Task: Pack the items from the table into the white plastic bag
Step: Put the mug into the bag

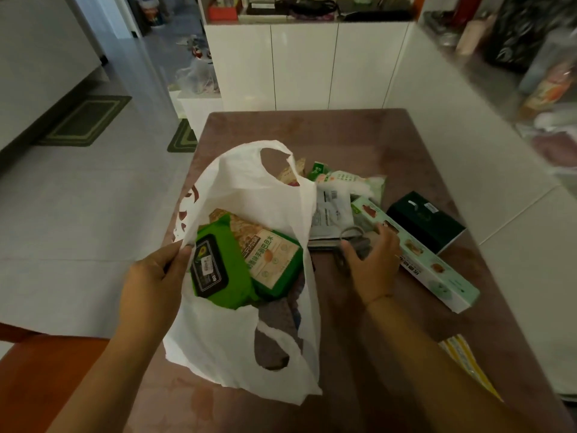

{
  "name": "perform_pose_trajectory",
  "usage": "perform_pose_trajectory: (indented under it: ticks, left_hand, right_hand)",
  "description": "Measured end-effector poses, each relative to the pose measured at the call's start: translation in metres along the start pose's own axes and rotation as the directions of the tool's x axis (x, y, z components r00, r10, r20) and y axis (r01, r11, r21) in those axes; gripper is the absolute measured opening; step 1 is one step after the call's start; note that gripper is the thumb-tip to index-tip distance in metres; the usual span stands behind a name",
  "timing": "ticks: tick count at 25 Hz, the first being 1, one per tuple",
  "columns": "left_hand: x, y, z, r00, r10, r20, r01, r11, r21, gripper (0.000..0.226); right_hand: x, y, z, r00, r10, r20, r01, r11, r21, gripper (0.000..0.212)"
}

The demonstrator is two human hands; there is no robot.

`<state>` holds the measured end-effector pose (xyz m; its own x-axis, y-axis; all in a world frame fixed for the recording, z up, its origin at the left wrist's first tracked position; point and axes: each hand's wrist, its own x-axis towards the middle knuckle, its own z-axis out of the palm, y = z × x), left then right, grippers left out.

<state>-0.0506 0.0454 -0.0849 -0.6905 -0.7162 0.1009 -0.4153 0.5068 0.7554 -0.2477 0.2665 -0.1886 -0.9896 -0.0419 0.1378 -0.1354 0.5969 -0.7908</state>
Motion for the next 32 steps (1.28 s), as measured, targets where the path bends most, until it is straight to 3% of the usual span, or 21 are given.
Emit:
perform_pose_trajectory:
  ticks: [1, 3, 5, 8, 12, 15, 19, 22, 24, 27, 29, 32]
  left_hand:
    - [0.0, 0.001, 0.002, 1.0, -0.004, 0.008, 0.004, 1.0, 0.007, 0.032]
    - [0.0, 0.004, 0.005, 1.0, -0.019, 0.011, 0.019, 1.0, 0.014, 0.032]
    - [0.001, 0.006, 0.005, 1.0, -0.022, 0.007, 0.022, 1.0, 0.005, 0.027]
    - [0.001, 0.007, 0.003, 1.0, -0.005, -0.003, 0.005, 1.0, 0.008, 0.021]
    - [-0.001, 0.007, 0.002, 1.0, -0.017, -0.011, 0.017, 1.0, -0.008, 0.027]
    - [-0.002, 0.008, 0.002, 1.0, 0.001, -0.009, -0.001, 1.0, -0.018, 0.027]
    - [-0.003, 0.008, 0.0, 1.0, 0.001, -0.001, -0.001, 1.0, -0.03, 0.028]
    - [-0.003, 0.01, -0.001, 1.0, 0.002, -0.02, -0.003, 0.999, -0.047, 0.027]
    - [-0.002, 0.011, -0.001, 0.999, 0.009, -0.047, -0.011, 0.999, -0.042, 0.027]
    - [0.001, 0.01, -0.003, 0.998, 0.017, -0.065, -0.02, 0.999, -0.038, 0.028]
    - [0.002, 0.007, -0.004, 0.998, 0.021, -0.06, -0.024, 0.998, -0.053, 0.03]
    - [0.002, 0.003, -0.007, 0.997, 0.032, -0.07, -0.035, 0.998, -0.043, 0.032]
  right_hand:
    - [0.014, 0.022, -0.001, 0.987, 0.161, 0.025, -0.16, 0.986, -0.049, 0.079]
    - [0.033, 0.05, 0.002, 0.931, 0.347, 0.115, -0.333, 0.935, -0.125, 0.083]
    - [0.041, 0.06, 0.009, 0.884, 0.417, 0.211, -0.411, 0.909, -0.075, 0.077]
    - [0.044, 0.058, 0.015, 0.871, 0.442, 0.214, -0.463, 0.885, 0.058, 0.064]
    - [0.038, 0.054, 0.01, 0.901, 0.373, 0.22, -0.414, 0.891, 0.186, 0.031]
    - [0.031, 0.045, 0.003, 0.931, 0.304, 0.201, -0.339, 0.924, 0.176, 0.015]
    - [0.02, -0.011, -0.032, 0.998, 0.064, -0.019, -0.057, 0.966, 0.251, 0.024]
    - [-0.007, -0.085, -0.063, 0.971, -0.206, -0.122, 0.239, 0.871, 0.428, 0.022]
    - [-0.03, -0.116, -0.057, 0.929, -0.369, -0.029, 0.336, 0.807, 0.486, 0.024]
    - [-0.061, -0.136, -0.015, 0.837, -0.521, 0.165, 0.414, 0.801, 0.431, 0.026]
    - [-0.064, -0.14, 0.014, 0.834, -0.485, 0.265, 0.359, 0.84, 0.407, 0.026]
    - [-0.05, -0.143, 0.038, 0.861, -0.314, 0.401, 0.139, 0.902, 0.409, 0.029]
